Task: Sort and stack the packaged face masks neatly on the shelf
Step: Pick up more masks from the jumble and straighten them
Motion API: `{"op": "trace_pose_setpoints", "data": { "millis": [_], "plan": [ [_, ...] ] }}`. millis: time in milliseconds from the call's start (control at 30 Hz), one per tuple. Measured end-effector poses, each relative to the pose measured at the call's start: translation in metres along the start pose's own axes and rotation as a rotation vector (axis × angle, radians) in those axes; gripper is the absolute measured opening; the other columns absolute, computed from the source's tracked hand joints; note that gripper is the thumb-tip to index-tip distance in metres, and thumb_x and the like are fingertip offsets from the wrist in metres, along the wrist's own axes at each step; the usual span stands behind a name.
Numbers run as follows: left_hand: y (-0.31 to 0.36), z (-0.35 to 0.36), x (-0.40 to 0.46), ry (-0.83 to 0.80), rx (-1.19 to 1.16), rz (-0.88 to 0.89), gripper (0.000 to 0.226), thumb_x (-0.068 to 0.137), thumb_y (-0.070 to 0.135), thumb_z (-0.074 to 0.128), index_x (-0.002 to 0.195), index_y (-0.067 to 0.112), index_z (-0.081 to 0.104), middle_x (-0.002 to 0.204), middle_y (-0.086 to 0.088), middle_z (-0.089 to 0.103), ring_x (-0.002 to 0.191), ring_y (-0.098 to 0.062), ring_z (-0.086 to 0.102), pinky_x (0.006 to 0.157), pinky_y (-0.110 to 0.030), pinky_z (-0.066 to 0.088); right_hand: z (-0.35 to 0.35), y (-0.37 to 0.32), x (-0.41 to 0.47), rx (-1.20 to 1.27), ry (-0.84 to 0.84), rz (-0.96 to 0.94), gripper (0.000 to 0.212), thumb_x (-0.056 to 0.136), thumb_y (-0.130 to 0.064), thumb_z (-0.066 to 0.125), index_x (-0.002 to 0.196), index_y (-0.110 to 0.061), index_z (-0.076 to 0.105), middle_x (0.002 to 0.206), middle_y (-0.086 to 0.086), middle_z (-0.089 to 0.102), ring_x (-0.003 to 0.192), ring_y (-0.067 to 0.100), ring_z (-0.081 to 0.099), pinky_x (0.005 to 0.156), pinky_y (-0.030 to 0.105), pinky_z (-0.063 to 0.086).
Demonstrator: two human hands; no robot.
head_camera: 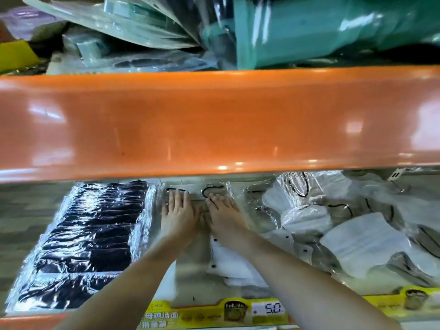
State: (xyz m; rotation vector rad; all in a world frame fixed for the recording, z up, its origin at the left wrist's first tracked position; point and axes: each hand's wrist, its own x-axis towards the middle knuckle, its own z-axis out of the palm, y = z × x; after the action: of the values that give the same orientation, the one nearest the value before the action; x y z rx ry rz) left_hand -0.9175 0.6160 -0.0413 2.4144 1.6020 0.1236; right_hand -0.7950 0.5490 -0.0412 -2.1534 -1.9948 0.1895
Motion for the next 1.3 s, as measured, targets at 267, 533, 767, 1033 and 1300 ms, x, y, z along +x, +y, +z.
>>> {"op": "trace_pose_setpoints", "data": {
  "millis": [267,533,767,1033,1300],
  "plan": [
    [0.075,-0.005,-0.032,0.332,-0.563,0.173,0.033,0.094,0.006,0.040,0.123,0.006,0.056,0.125,-0.010,0.057,0.117,-0.027,0.050,0.094,-0.024,0.032,-0.043,0.015,-0.038,0.070,0.155,-0.008,0.045,0.081,-0.011,0.058,0.126,-0.011,0.053,0.127,0.007,0.053,0.124,0.026,0.043,0.106,0.037,0.031],
    [0.130,0.004,-0.072,0.297,-0.521,0.393,0.049,0.079,0.029,0.031,0.105,0.007,0.066,0.104,-0.012,0.066,0.095,-0.034,0.060,0.080,-0.041,0.049,-0.057,0.059,-0.104,0.139,0.205,0.174,0.030,0.088,-0.006,0.048,0.116,-0.010,0.058,0.115,0.007,0.058,0.110,0.026,0.053,0.089,0.036,0.044],
    [0.150,0.033,-0.100,0.105,-0.233,0.465,0.064,0.073,0.048,0.025,0.114,0.017,0.063,0.112,-0.005,0.061,0.107,-0.032,0.054,0.083,-0.041,0.045,-0.050,0.096,-0.147,0.059,0.150,0.301,0.030,0.085,-0.012,0.060,0.115,-0.013,0.063,0.112,0.006,0.057,0.110,0.029,0.055,0.086,0.039,0.049],
    [0.162,0.031,-0.115,-0.113,-0.052,0.470,0.105,0.054,0.083,0.014,0.143,0.029,0.030,0.148,0.003,0.029,0.138,-0.017,0.023,0.108,-0.038,0.021,-0.055,0.119,-0.174,0.006,0.098,0.315,0.042,0.090,-0.023,0.056,0.131,-0.017,0.049,0.123,0.004,0.045,0.119,0.024,0.045,0.093,0.038,0.045],
    [0.147,0.022,-0.105,-0.254,0.057,0.563,0.100,0.073,0.064,0.065,0.151,0.028,0.012,0.159,0.002,0.008,0.145,-0.019,0.011,0.115,-0.038,0.013,-0.063,0.140,-0.181,0.229,-0.036,0.223,0.068,0.080,-0.022,0.070,0.141,-0.017,0.042,0.134,0.002,0.040,0.129,0.019,0.038,0.104,0.029,0.035]
  ]
}}
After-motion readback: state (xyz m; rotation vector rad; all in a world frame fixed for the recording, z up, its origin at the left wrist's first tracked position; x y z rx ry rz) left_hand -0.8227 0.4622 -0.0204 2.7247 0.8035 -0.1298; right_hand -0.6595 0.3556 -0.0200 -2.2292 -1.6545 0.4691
